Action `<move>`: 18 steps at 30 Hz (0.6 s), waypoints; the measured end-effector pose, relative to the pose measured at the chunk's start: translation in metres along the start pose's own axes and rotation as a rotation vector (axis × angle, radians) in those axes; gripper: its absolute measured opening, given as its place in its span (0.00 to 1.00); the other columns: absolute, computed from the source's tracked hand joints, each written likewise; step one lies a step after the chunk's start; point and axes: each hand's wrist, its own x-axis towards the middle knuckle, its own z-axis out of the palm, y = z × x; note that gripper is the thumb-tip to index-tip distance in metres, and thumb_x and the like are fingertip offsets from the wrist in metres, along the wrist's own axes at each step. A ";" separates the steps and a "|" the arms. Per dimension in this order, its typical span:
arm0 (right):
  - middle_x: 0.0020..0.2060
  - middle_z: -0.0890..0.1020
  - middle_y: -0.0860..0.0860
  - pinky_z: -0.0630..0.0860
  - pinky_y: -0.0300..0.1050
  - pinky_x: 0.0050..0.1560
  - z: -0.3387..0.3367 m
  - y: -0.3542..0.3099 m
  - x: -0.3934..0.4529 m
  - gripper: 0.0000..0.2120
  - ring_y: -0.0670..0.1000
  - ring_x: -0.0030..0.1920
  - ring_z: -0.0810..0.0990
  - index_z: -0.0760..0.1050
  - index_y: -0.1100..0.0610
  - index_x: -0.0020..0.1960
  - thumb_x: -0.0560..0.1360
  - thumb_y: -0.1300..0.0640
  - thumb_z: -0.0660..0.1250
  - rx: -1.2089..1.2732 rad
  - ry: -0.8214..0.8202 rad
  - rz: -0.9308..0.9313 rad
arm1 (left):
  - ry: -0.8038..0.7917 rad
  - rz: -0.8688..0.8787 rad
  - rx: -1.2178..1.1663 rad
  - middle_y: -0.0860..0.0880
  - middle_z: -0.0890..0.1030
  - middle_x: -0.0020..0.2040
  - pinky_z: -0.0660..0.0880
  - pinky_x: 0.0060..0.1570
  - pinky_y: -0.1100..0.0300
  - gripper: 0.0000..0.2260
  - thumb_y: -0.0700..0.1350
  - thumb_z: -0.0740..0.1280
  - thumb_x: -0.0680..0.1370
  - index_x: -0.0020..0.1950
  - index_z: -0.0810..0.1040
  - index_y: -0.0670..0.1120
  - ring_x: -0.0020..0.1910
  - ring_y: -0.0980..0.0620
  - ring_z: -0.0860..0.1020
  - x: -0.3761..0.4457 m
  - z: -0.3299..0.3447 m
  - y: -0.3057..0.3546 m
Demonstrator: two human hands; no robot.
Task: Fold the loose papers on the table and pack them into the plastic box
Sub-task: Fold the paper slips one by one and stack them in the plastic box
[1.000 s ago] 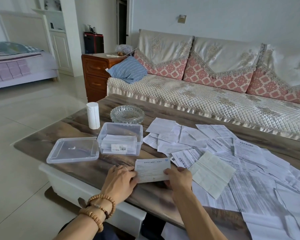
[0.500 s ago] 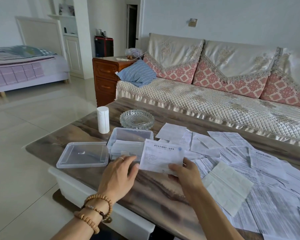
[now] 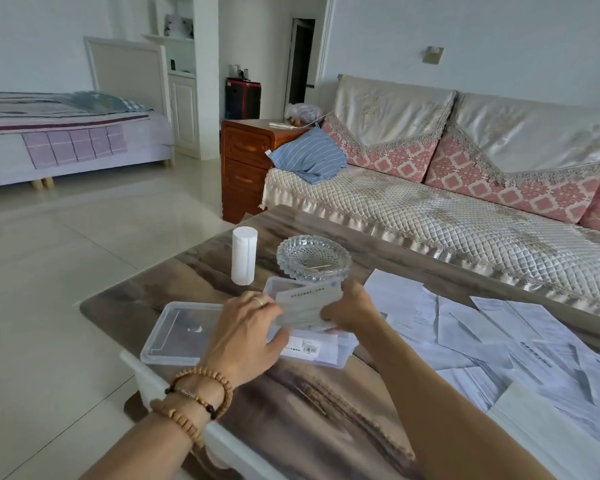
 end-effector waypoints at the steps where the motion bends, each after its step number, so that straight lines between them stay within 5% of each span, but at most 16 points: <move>1: 0.51 0.77 0.55 0.77 0.40 0.35 0.005 0.000 0.003 0.18 0.53 0.46 0.77 0.71 0.62 0.58 0.69 0.66 0.71 -0.180 -0.042 -0.016 | -0.098 0.028 0.032 0.55 0.82 0.52 0.70 0.62 0.51 0.21 0.61 0.57 0.74 0.53 0.82 0.50 0.54 0.53 0.77 0.003 0.004 -0.001; 5: 0.56 0.77 0.58 0.73 0.43 0.45 0.017 -0.001 0.009 0.27 0.56 0.55 0.76 0.65 0.65 0.65 0.71 0.61 0.73 -0.558 -0.100 -0.122 | -0.341 0.050 0.161 0.56 0.81 0.54 0.54 0.74 0.47 0.20 0.64 0.56 0.77 0.59 0.76 0.53 0.58 0.56 0.75 0.009 0.018 0.001; 10: 0.58 0.76 0.59 0.71 0.44 0.45 0.028 -0.002 0.009 0.29 0.56 0.54 0.76 0.63 0.66 0.68 0.73 0.61 0.71 -0.835 0.007 -0.261 | -0.402 0.036 0.216 0.54 0.81 0.53 0.54 0.74 0.48 0.17 0.61 0.57 0.78 0.56 0.78 0.53 0.59 0.53 0.75 0.018 0.020 0.003; 13: 0.60 0.73 0.58 0.73 0.48 0.51 0.024 -0.001 0.002 0.25 0.59 0.58 0.76 0.65 0.61 0.66 0.74 0.57 0.70 -0.804 0.117 -0.347 | -0.432 0.005 0.214 0.53 0.81 0.52 0.54 0.73 0.46 0.16 0.60 0.57 0.78 0.52 0.78 0.52 0.58 0.52 0.75 0.021 0.022 0.004; 18: 0.57 0.78 0.55 0.75 0.49 0.48 -0.004 0.019 -0.024 0.14 0.59 0.53 0.79 0.76 0.58 0.60 0.76 0.55 0.65 -0.495 0.358 -0.512 | -0.367 0.016 0.201 0.54 0.79 0.54 0.49 0.75 0.45 0.16 0.61 0.60 0.77 0.53 0.78 0.52 0.59 0.54 0.74 0.017 0.018 0.011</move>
